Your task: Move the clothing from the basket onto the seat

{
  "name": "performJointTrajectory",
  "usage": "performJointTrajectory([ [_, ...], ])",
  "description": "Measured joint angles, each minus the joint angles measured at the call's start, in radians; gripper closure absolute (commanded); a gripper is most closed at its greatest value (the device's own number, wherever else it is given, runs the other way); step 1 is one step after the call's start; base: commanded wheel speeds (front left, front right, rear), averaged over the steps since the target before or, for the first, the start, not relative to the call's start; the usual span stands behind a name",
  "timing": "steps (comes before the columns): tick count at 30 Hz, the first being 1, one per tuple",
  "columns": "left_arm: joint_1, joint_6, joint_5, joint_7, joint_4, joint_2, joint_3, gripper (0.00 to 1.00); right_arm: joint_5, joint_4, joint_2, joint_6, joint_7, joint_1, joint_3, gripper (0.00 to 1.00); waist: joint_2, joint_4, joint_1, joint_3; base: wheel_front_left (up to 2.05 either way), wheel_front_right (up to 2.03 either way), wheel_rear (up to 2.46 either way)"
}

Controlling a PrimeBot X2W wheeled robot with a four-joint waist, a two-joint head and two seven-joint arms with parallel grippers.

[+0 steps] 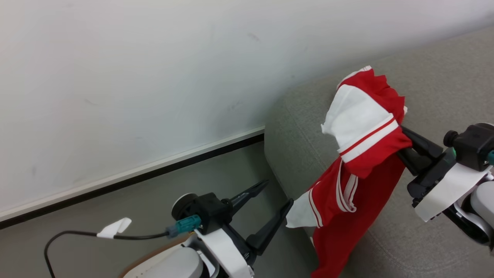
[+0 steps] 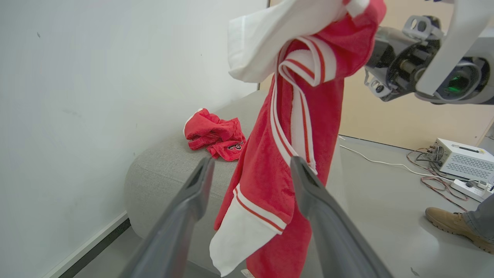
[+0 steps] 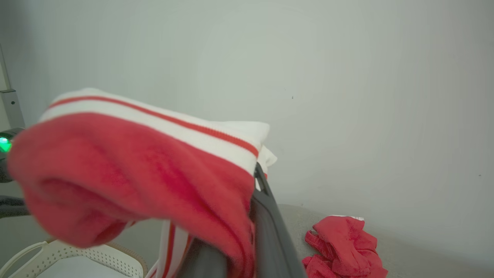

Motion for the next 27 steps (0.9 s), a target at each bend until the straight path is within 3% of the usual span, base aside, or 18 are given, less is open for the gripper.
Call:
performJointTrajectory([
  [13, -0.049, -0.007, 0.018, 0.004, -0.011, 0.006, -0.004, 0.0, -0.062, -0.009, -0.01, 0.0, 0.003, 0.033, -0.159, 1.0, 0.0, -0.025, 0.0, 0.1, 0.0, 0.0, 0.0],
  [19, -0.125, -0.01, 0.035, 0.027, -0.04, 0.033, 0.002, 0.0, -0.13, 0.083, 0.022, 0.0, 0.003, -0.031, -0.342, 1.0, 0.0, -0.005, 0.0001, 0.199, 0.0, 0.0, 0.0],
  [27, -0.245, -0.002, 0.115, 0.079, -0.11, 0.098, 0.011, 0.0, -0.274, 0.268, 0.025, 0.0, 0.053, -0.286, -0.646, 1.0, -0.0001, 0.031, 0.0002, 0.386, 0.0, 0.0, 0.0],
])
